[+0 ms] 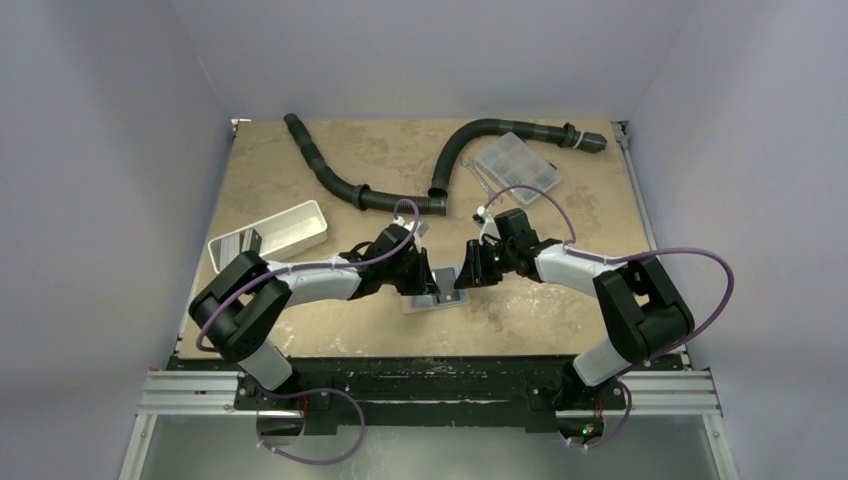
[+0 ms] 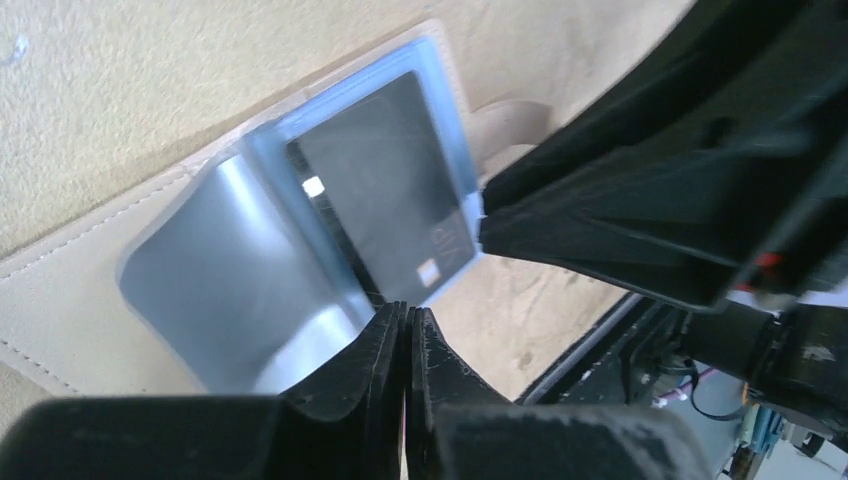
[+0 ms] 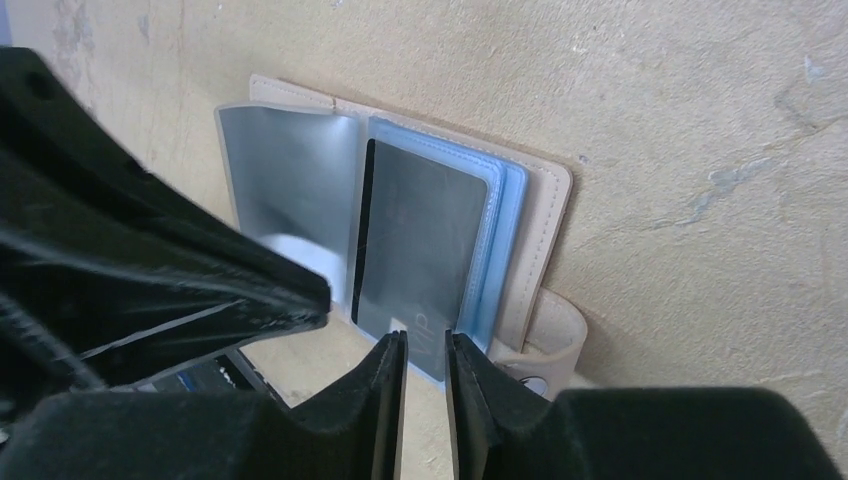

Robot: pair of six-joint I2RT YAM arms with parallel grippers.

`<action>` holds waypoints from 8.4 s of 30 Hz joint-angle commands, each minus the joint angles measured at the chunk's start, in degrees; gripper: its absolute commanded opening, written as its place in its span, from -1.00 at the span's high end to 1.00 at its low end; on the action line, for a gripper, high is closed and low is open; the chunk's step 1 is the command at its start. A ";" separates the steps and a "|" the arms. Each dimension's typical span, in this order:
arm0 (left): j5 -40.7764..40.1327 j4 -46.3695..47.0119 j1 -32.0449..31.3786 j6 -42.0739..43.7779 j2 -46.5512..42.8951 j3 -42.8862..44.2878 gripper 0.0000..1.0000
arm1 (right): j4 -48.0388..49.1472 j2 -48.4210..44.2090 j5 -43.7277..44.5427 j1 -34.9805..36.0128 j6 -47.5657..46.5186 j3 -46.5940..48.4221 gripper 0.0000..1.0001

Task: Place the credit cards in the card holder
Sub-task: Insert the credit card into the card holder, then pick up the credit card from the storage box.

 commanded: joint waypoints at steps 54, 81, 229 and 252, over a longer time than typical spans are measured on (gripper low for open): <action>-3.30 4.94 -0.25 0.30 5.66 -4.55 1.00 | 9.49 -0.84 -11.04 1.54 7.98 -1.43 0.26; -12.55 -19.17 5.85 2.91 -27.28 -6.09 0.07 | 5.78 6.35 -7.36 9.34 5.95 9.95 -0.02; -30.03 -53.29 49.01 32.48 -7.55 34.07 1.00 | -3.93 -10.05 12.20 14.61 -5.37 4.10 -0.32; 37.48 28.18 26.06 -8.76 -18.44 1.40 1.00 | 43.61 -15.29 -15.72 -2.51 34.00 -0.78 -0.63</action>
